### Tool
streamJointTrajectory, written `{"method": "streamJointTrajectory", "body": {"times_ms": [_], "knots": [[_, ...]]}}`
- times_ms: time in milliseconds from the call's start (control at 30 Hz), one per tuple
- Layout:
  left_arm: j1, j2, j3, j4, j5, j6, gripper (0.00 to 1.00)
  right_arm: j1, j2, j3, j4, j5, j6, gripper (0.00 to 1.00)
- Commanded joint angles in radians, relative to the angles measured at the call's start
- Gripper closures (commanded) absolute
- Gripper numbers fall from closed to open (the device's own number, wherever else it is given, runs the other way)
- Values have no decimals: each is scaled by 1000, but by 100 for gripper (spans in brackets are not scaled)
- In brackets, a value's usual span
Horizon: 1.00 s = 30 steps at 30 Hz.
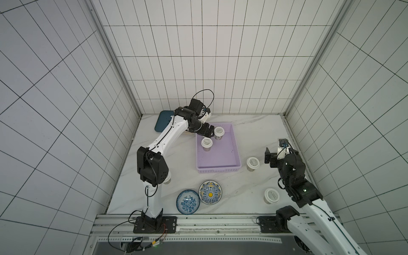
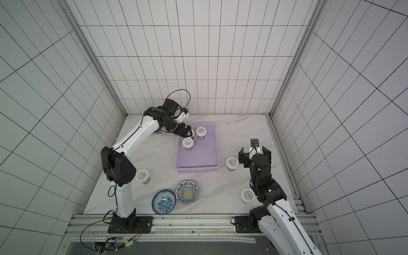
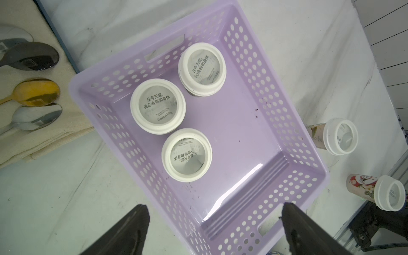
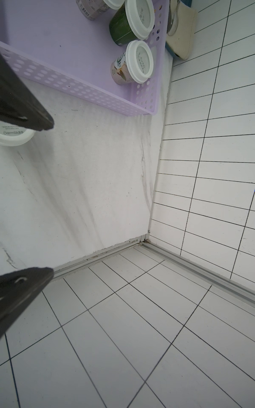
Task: Put the yogurt in the basket
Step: Place the yogurt in the basket.
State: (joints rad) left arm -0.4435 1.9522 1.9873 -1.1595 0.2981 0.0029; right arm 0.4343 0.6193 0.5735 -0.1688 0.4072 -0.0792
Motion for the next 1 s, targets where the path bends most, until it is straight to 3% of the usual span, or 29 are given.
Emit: {"method": "streamJointTrajectory", "body": {"times_ms": [0,533,667,967], "knots": [[13,-84,-72,64,9,-33,2,11,0,-6,-1,19,11,1],[160,-520,-567,348,-44,-94,2,-6,68,70,-93,8,73,1],[226,-603,-679,397,-1,-107,3,-23,119,124,-168,-12,116,1],[350,-809,-960,565,14,-117,3,-103,253,282,-365,-206,309,1]]}}
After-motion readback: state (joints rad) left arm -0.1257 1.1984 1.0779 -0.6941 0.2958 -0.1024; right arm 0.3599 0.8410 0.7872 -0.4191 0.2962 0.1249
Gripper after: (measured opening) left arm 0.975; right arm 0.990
